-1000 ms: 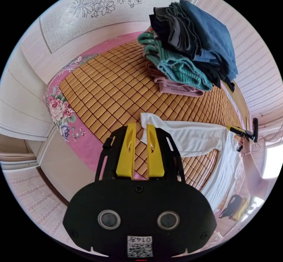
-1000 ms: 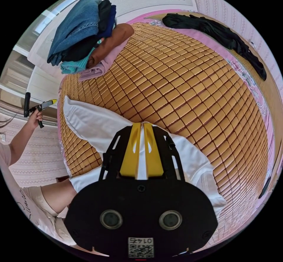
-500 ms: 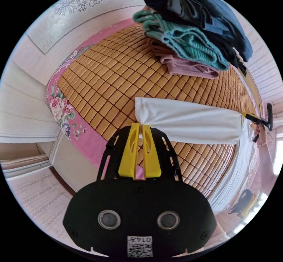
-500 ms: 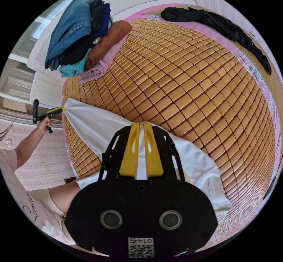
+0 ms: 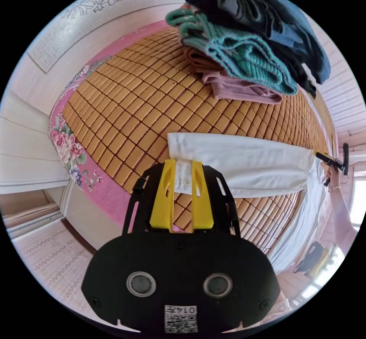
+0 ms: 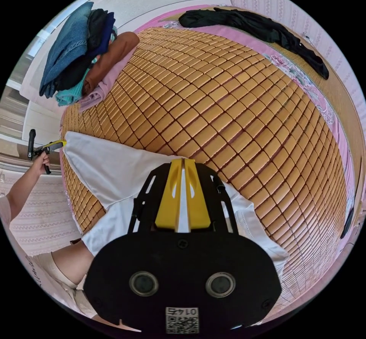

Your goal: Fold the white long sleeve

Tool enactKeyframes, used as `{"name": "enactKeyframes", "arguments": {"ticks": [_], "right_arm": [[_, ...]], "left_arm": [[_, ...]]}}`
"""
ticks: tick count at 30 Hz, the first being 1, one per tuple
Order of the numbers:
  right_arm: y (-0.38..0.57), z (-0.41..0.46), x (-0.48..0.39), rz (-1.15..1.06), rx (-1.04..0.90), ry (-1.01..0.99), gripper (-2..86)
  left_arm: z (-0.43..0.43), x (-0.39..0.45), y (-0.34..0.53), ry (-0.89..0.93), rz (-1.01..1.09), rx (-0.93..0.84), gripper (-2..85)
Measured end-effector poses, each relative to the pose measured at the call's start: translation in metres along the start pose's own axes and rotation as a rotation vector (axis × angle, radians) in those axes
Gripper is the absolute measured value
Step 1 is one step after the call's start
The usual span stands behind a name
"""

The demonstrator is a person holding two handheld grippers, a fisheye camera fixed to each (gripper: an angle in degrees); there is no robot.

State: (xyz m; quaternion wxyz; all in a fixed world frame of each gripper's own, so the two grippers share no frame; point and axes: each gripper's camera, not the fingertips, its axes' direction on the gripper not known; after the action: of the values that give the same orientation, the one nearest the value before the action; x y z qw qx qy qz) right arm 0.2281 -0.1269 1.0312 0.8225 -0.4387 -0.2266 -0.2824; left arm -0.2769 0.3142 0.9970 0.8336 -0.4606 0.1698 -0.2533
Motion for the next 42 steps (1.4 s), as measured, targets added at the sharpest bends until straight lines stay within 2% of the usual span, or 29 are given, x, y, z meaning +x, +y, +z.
{"name": "enactKeyframes", "arguments": {"ticks": [2,6,9,12,14,16,18,21,26,29,32,37,40,42], "right_arm": [[0.004,0.005,0.004,0.018,-0.007,-0.019,-0.2],[0.025,0.01,0.01,0.047,-0.008,-0.054,-0.2],[0.08,-0.025,0.005,0.044,0.195,-0.042,-0.2],[0.165,-0.043,0.002,0.083,0.25,-0.015,-0.2],[0.222,-0.037,0.006,0.163,0.171,-0.091,-0.2],[0.285,-0.028,0.006,0.312,0.097,-0.084,-0.2],[0.368,-0.017,-0.002,0.525,-0.001,0.009,-0.2],[0.444,0.0,-0.018,0.723,-0.163,0.125,-0.2],[0.494,0.048,-0.037,0.762,-0.257,0.155,-0.3],[0.516,0.055,-0.046,0.846,-0.12,0.17,-0.3],[0.536,0.066,-0.05,0.873,-0.032,0.148,-0.3],[0.584,0.071,-0.023,0.927,0.06,-0.123,0.0],[0.633,0.042,-0.005,1.081,0.256,0.025,0.7],[0.676,0.029,0.009,1.215,0.356,0.203,2.3]], "left_arm": [[0.012,0.013,0.002,-0.064,0.047,0.041,6.3],[0.033,0.02,0.006,-0.039,0.004,0.019,5.7],[0.037,0.023,0.009,-0.096,-0.008,0.003,4.8],[0.03,0.042,0.026,-0.114,0.086,0.017,5.3],[0.023,0.063,0.045,-0.107,0.171,0.044,5.1],[0.019,0.09,0.069,-0.069,0.261,0.07,4.0],[0.024,0.136,0.1,-0.009,0.391,0.072,1.8],[0.048,0.21,0.136,0.075,0.594,0.039,-0.3],[0.102,0.348,0.174,0.17,0.935,-0.009,-0.9],[0.121,0.428,0.199,0.255,1.096,0.012,-0.8],[0.146,0.504,0.229,0.263,1.248,0.032,-0.3],[0.186,0.619,0.269,0.38,1.419,0.023,2.9],[0.214,0.689,0.29,0.426,1.522,0.001,4.9],[0.238,0.741,0.307,0.447,1.583,-0.001,6.6]]}}
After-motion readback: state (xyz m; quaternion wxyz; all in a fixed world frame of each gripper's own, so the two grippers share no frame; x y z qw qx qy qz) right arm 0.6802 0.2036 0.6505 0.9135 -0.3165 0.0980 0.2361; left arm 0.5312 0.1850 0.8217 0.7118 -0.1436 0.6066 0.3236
